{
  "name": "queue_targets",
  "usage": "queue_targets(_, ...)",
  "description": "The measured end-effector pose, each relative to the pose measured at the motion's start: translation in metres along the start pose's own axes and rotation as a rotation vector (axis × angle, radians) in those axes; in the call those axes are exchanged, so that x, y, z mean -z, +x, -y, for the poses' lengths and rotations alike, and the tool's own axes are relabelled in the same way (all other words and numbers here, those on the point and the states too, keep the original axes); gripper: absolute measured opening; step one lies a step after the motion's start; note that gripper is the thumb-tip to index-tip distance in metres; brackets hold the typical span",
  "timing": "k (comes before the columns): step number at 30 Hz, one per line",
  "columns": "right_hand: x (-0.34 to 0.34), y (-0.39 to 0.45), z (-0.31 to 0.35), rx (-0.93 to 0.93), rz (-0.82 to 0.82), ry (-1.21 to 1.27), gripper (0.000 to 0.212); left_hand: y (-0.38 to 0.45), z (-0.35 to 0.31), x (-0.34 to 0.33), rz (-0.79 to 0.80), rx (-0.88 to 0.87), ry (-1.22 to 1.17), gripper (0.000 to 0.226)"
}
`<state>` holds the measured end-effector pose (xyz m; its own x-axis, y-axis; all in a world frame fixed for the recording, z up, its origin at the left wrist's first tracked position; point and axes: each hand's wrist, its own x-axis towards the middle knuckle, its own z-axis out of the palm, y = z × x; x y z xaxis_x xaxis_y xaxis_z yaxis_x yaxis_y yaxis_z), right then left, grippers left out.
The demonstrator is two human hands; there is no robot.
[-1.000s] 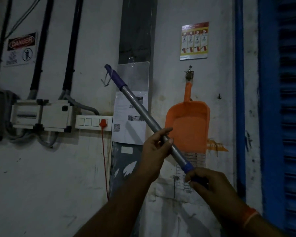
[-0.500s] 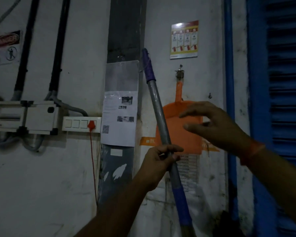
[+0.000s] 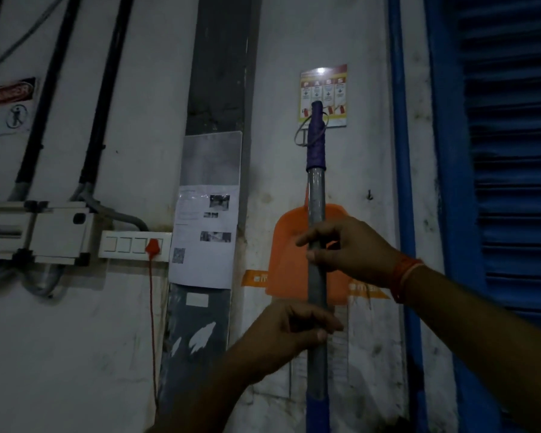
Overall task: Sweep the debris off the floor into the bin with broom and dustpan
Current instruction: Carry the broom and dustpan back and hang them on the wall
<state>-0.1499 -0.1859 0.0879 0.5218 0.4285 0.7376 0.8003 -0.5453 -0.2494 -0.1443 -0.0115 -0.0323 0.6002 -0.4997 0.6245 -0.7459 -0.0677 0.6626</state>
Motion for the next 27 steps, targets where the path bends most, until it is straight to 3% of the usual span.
queue_targets(2,0.003,-0.005,-0.009,-0.016,-0.01,0.059,0.019,-0.003,-0.012,0.025,0.013,0.012,0.011,0.023)
queue_targets(7,0.011,-0.019,-0.029,-0.033,-0.004,0.257,0.018,0.022,-0.048,0.077,-0.279,-0.051,-0.112,0.018)
queue_targets(14,0.006,-0.028,-0.035,0.013,0.046,0.237,0.019,0.102,-0.097,0.046,-0.083,-0.178,0.01,0.032)
queue_targets(19,0.009,-0.037,-0.038,0.025,0.03,0.208,0.02,0.138,-0.093,0.017,-0.097,-0.191,-0.031,0.026)
queue_targets(24,0.057,-0.048,-0.035,0.025,0.31,0.02,0.028,0.147,-0.079,0.001,-0.13,-0.174,-0.112,0.024)
queue_targets(25,0.073,-0.047,-0.033,0.028,0.284,-0.012,0.027,0.147,-0.076,0.001,-0.132,-0.161,-0.128,0.024)
queue_targets(27,0.101,-0.037,-0.032,0.115,0.02,-0.061,0.027,0.149,-0.072,0.002,-0.137,-0.131,-0.16,0.023)
